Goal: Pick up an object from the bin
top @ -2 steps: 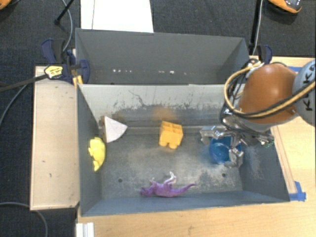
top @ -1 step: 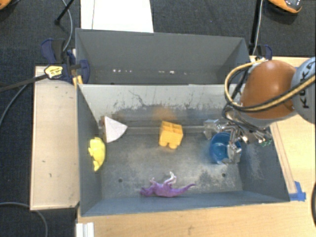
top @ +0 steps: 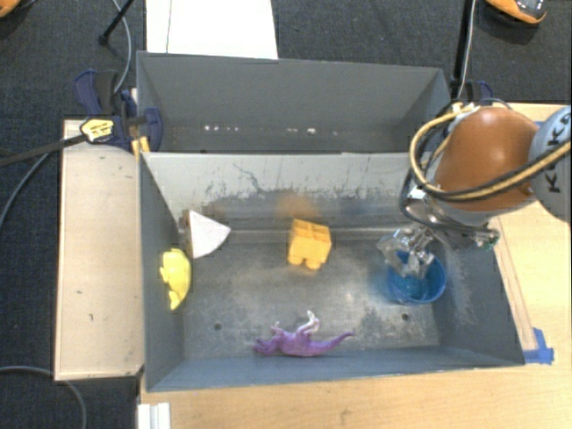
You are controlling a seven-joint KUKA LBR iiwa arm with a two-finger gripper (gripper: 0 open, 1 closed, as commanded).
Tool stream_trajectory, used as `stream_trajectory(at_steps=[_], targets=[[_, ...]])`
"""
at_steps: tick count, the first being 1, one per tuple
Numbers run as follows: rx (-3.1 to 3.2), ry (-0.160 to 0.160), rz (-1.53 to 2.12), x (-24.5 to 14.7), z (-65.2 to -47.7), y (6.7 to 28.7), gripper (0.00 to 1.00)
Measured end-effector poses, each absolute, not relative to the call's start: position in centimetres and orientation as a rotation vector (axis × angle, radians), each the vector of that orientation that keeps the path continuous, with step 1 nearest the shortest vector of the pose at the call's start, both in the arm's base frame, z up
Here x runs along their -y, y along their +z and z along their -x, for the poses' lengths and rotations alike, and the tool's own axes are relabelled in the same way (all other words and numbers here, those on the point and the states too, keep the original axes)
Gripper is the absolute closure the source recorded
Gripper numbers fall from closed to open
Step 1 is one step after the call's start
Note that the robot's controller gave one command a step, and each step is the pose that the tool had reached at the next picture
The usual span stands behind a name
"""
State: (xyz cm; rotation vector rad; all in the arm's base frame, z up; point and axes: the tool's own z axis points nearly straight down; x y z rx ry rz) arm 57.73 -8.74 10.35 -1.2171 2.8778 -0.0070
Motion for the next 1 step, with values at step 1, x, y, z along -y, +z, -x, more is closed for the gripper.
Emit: stream_trajectory(at_steps=[1], targets=[[-2.879,-0.006,1.214,8.73,-57.72,10.34,0.0]])
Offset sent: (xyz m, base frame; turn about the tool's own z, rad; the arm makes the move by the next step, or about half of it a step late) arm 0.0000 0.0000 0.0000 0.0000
